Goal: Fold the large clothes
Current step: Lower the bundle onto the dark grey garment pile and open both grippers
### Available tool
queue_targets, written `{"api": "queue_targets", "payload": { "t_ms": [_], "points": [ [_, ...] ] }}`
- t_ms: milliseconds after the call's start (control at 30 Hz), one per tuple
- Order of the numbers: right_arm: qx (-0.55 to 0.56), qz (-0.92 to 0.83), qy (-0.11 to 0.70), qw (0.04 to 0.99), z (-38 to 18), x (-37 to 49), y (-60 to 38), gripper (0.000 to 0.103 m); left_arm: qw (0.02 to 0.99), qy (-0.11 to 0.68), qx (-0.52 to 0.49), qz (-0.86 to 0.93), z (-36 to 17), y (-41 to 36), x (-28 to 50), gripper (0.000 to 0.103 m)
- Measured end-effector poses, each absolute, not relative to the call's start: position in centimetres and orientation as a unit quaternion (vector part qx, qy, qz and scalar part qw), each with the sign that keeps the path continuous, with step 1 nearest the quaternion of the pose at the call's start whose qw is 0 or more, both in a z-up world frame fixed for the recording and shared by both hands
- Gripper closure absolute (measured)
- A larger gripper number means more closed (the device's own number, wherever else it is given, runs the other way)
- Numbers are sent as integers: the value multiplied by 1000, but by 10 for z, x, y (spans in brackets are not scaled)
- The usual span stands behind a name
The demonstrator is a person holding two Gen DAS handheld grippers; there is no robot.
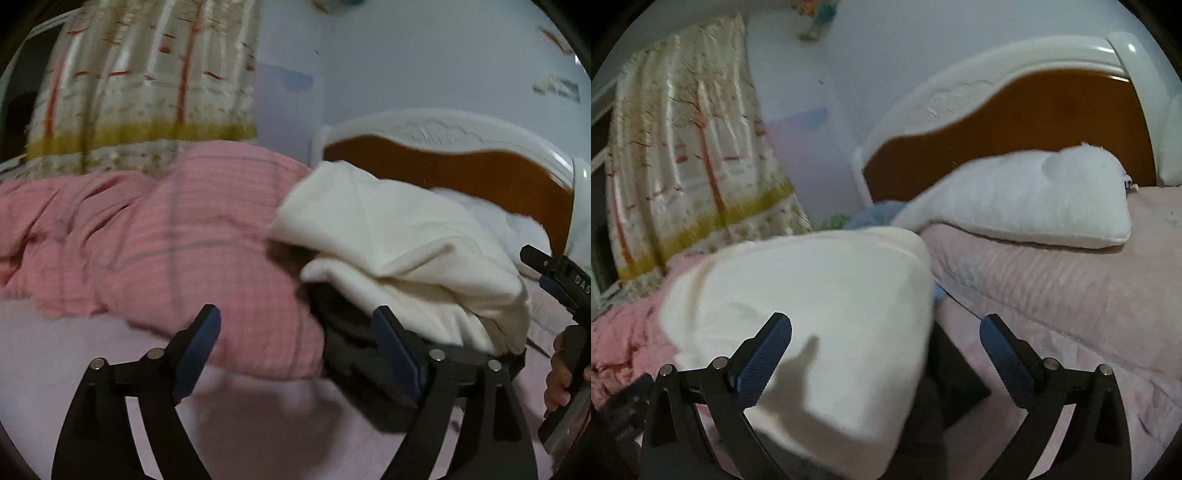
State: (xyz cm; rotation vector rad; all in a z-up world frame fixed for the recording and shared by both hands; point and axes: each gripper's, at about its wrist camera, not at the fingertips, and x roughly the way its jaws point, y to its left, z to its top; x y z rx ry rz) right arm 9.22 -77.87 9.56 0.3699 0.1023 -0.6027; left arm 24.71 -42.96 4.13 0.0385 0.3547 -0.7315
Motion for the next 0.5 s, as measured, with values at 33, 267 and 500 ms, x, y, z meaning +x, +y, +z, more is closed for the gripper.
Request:
{"api": "queue_targets", "payload": {
  "t_ms": [33, 267, 500],
  "points": [
    [172, -285, 45, 942, 97, 88, -768, 1, 919, 173, 11, -353, 36, -429, 246, 17],
    [75, -313, 70, 944, 66, 77, -709, 1, 940, 151, 22, -304, 4, -416, 246, 16],
    [34, -259, 80, 962, 61, 82, -685, 1, 944, 117, 8, -309, 2, -415, 229, 0]
  ]
}}
